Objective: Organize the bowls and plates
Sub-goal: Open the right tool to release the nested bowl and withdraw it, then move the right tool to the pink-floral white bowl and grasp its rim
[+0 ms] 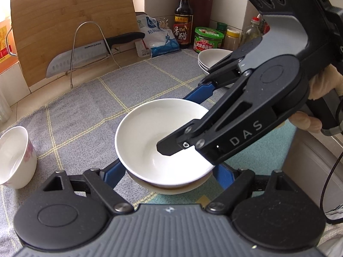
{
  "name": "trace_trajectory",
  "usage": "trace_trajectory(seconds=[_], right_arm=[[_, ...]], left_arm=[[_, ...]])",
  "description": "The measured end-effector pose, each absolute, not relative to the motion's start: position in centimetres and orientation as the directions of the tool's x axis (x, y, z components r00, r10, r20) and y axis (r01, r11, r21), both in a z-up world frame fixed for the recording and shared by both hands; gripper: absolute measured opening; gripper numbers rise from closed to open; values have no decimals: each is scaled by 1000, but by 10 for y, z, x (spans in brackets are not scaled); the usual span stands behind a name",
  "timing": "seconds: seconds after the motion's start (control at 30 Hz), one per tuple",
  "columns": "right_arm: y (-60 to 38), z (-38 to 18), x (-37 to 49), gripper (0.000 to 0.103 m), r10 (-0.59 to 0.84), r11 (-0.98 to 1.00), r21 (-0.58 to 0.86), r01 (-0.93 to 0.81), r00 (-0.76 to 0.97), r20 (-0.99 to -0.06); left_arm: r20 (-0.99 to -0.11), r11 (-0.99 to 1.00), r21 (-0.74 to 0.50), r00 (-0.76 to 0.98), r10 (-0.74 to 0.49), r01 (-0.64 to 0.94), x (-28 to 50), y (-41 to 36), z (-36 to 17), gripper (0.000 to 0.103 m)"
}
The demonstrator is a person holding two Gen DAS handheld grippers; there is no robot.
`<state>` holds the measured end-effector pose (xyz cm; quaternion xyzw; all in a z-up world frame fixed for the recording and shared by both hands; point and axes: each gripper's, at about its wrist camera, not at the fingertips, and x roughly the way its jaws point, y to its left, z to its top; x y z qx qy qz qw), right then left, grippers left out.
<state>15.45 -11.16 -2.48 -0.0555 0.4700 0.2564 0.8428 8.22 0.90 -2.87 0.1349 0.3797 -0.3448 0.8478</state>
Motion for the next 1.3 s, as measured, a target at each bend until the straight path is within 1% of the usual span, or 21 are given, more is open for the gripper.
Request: trace_trajectory(seconds=[0.17, 0.27, 0.3, 0.33, 0.37, 0.4, 0.43, 0.63, 0.87, 1.03, 1.3], right_arm=[[-112, -25, 153, 71, 376, 862, 139, -488, 432, -819], [-112, -26, 152, 74, 374, 862, 133, -488, 438, -818], [-111, -26, 152, 78, 374, 862, 133, -488, 438, -818], [-111, -26, 150, 86, 379, 861, 137, -489, 439, -815], [-111, -26, 149, 92, 381, 861, 138, -490, 442, -812], [-111, -25, 148, 100, 377, 863, 129, -488, 452, -808], [-110, -24, 146, 103, 366, 868, 114, -483, 469, -804], [-116, -23, 139, 103, 370, 871, 119, -478, 476, -797], [-108, -19, 134, 103, 357, 871, 92, -482, 493, -794], [-98, -8, 133, 103, 358, 862, 66, -502, 513, -780], [-69, 10, 141, 103, 384, 825, 24, -564, 530, -756]], left_arm=[[-740, 726, -22, 477, -475, 688, 82, 8, -29, 88], [-738, 725, -19, 479, -474, 688, 81, 7, -29, 90], [-735, 724, -22, 480, -479, 689, 81, 7, -29, 90], [-732, 725, -26, 480, -483, 689, 82, 8, -28, 91], [-732, 725, -29, 480, -484, 688, 82, 8, -28, 93], [-732, 724, -32, 477, -486, 689, 82, 9, -28, 95], [-733, 724, -33, 476, -487, 689, 81, 10, -28, 95], [-736, 731, -35, 478, -480, 681, 75, 18, -25, 95], [-719, 746, -24, 507, -475, 666, 70, 31, -15, 95], [-707, 762, -7, 536, -461, 647, 68, 43, -8, 95], [-684, 818, 2, 598, -419, 575, 70, 75, 2, 95]])
